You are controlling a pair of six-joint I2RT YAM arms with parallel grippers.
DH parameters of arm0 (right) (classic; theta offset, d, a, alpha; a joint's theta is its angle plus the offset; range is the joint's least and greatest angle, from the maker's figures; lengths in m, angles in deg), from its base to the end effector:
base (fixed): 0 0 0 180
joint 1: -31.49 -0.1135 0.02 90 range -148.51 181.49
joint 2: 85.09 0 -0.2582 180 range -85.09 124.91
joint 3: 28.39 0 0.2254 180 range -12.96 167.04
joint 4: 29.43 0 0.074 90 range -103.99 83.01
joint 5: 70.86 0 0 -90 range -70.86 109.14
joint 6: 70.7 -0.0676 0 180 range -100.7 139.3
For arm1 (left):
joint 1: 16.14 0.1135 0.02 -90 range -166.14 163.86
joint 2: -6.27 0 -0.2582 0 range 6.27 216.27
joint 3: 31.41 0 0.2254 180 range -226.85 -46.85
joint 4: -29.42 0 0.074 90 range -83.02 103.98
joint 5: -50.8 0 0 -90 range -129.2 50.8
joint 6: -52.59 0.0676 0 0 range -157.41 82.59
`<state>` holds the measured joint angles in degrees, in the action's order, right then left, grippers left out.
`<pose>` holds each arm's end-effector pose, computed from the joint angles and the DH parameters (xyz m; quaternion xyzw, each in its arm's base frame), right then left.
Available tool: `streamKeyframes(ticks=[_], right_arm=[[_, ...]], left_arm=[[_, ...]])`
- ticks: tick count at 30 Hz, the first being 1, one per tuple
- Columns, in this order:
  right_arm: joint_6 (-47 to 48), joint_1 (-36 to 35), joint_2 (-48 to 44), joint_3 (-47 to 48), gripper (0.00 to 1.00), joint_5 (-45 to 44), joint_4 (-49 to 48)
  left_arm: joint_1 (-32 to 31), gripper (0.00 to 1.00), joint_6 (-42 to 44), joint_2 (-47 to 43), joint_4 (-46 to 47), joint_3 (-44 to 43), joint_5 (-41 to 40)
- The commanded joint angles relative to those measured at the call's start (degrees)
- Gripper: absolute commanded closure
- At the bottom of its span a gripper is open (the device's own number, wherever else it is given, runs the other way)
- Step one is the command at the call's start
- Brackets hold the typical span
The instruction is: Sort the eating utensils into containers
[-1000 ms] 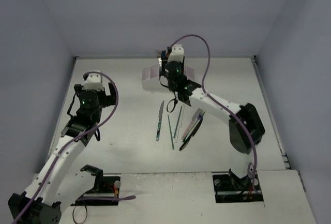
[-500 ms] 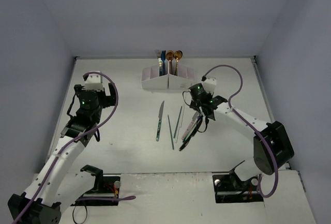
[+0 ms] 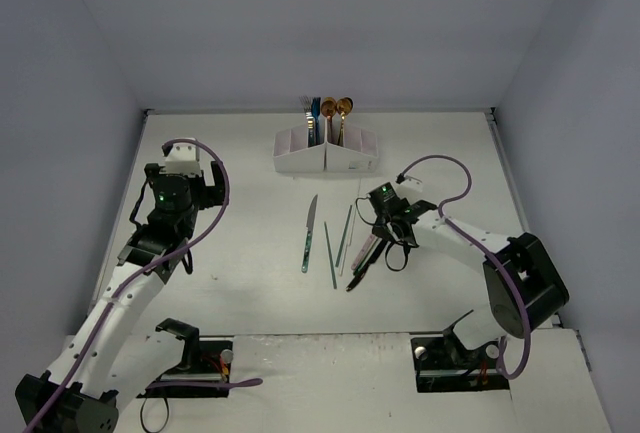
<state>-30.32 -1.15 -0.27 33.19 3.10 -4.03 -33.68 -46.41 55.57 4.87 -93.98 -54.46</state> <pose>0.2590 0.1437 0.1774 0.1855 0.9090 0.1317 0.3493 0.2033 -0.0456 0.3338 -0.0269 0.7705 -0.0444 0.6354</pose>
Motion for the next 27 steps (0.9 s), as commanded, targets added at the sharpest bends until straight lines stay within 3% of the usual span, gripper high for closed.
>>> streamKeyframes(ticks=[1, 27], right_arm=[[-3.2, 0.0, 1.1, 0.6, 0.87, -0.3, -0.7], [-4.5, 0.0, 9.9, 0.9, 0.85, -0.4, -2.2]], left_arm=[[-0.2, 0.03, 0.1, -0.3, 2.5, -2.1, 0.1], [-0.5, 0.03, 0.3, -0.5, 2.3, -2.1, 0.3]])
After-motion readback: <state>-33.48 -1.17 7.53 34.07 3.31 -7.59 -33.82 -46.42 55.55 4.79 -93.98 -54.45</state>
